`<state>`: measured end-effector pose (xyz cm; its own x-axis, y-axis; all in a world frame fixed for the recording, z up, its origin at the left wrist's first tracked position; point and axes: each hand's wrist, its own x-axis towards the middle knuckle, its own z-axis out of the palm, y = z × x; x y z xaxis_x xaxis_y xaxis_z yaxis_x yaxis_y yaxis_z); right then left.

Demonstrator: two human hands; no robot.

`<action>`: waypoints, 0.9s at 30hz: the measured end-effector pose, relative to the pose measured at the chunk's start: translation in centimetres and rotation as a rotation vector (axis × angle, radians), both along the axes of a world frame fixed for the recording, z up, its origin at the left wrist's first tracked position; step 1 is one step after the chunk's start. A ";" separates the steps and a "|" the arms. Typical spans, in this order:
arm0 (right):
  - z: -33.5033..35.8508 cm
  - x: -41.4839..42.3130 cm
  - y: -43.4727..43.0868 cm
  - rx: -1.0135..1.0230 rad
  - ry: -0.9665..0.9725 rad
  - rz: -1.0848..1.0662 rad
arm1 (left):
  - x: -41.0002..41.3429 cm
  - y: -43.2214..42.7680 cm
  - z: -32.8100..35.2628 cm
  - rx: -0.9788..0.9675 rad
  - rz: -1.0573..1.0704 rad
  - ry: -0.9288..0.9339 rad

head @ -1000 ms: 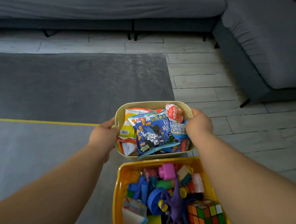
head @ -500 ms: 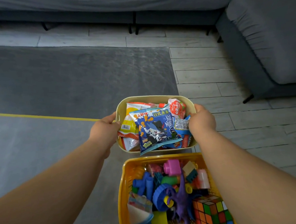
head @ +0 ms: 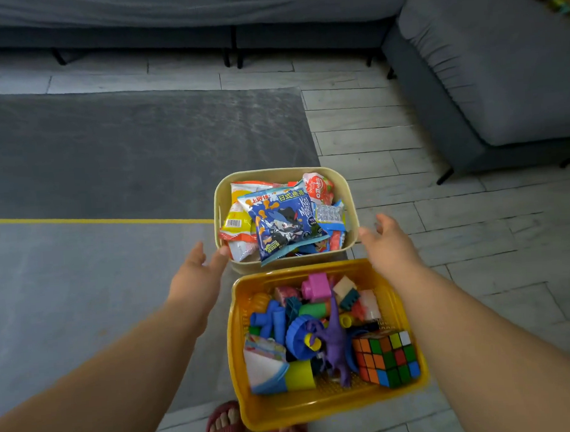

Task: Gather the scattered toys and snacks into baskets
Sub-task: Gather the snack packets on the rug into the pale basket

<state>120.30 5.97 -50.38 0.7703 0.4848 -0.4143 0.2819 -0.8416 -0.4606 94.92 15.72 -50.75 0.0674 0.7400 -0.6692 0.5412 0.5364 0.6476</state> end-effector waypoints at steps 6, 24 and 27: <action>-0.2 -1.8 -7.2 -0.113 0.079 -0.100 | -2.2 -5.8 0.1 -0.275 0.057 -0.044; -1.2 -3.9 -7.6 -0.008 0.002 -0.048 | -3.9 -7.1 -0.5 -0.107 0.225 -0.032; -1.3 -3.8 -7.6 -0.010 -0.003 -0.047 | -3.5 -6.7 -0.7 -0.088 0.203 -0.021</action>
<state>116.45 -1.65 -51.72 0.7934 0.4440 -0.4165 0.2437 -0.8586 -0.4511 91.37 8.99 -51.44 -0.0629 0.6784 -0.7320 0.4032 0.6882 0.6032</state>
